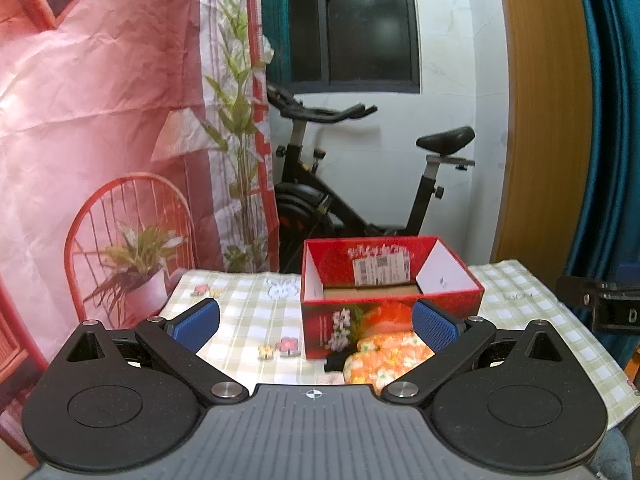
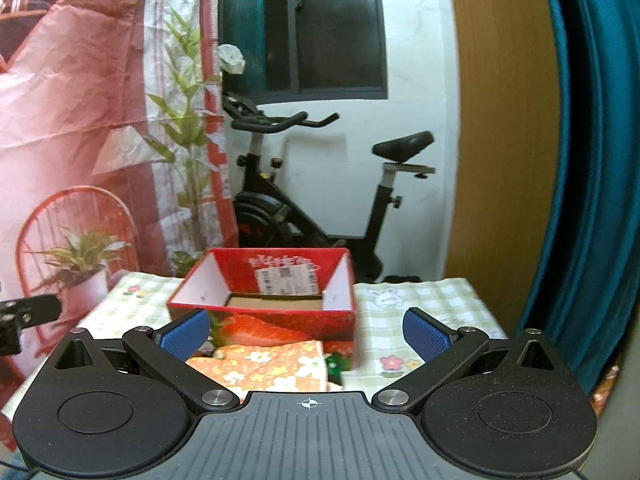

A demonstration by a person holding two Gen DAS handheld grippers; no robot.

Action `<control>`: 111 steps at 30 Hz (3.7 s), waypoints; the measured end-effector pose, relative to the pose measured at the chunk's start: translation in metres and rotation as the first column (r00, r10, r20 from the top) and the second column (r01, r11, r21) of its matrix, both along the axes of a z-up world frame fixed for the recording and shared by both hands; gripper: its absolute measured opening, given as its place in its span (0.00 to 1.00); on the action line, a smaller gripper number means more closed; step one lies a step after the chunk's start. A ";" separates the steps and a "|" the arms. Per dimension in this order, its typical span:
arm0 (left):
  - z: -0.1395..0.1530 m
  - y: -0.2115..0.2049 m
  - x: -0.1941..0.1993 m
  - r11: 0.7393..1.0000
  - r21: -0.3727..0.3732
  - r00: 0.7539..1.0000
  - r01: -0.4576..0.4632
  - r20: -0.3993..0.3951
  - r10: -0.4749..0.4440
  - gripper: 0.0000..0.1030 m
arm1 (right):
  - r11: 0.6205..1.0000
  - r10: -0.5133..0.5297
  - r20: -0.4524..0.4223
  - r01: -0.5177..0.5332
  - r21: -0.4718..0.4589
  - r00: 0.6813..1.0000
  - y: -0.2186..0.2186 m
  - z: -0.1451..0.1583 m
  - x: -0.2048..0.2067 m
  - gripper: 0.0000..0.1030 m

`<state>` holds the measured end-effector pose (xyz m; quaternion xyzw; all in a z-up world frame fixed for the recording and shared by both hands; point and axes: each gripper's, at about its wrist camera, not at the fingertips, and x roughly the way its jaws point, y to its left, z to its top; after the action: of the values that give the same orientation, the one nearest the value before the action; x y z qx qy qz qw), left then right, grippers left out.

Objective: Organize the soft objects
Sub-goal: 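Move both tools down to the orange floral pouch in front of the box, then close the left gripper on the orange pouch while the right gripper also grips it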

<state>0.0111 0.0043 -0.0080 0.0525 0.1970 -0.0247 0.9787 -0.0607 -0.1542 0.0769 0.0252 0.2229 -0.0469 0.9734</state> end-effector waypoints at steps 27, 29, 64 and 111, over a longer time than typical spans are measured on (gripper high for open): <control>-0.064 -0.005 0.100 0.999 -0.016 0.997 -0.030 -0.074 0.029 1.00 | 0.998 0.050 0.015 -0.050 0.023 0.999 -0.019 -0.082 0.098 1.00; -0.072 -0.003 0.109 0.999 -0.028 0.992 -0.027 -0.122 0.024 1.00 | 0.998 0.057 0.008 -0.058 0.022 0.998 -0.017 -0.092 0.106 1.00; -0.186 0.010 0.140 0.941 -0.320 0.919 0.107 -0.331 -0.217 0.62 | 0.981 0.188 -0.093 -0.183 0.061 0.978 -0.022 -0.192 0.114 0.74; -0.125 0.015 0.126 0.957 -0.260 0.978 0.130 -0.124 -0.166 0.14 | 0.955 0.298 0.068 -0.297 -0.019 0.952 -0.016 -0.123 0.100 0.21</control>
<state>0.1372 0.0192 -0.1329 -0.0585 0.2584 -0.1263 0.9560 0.0392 -0.1701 -0.0461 -0.0112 0.1899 0.1000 0.9766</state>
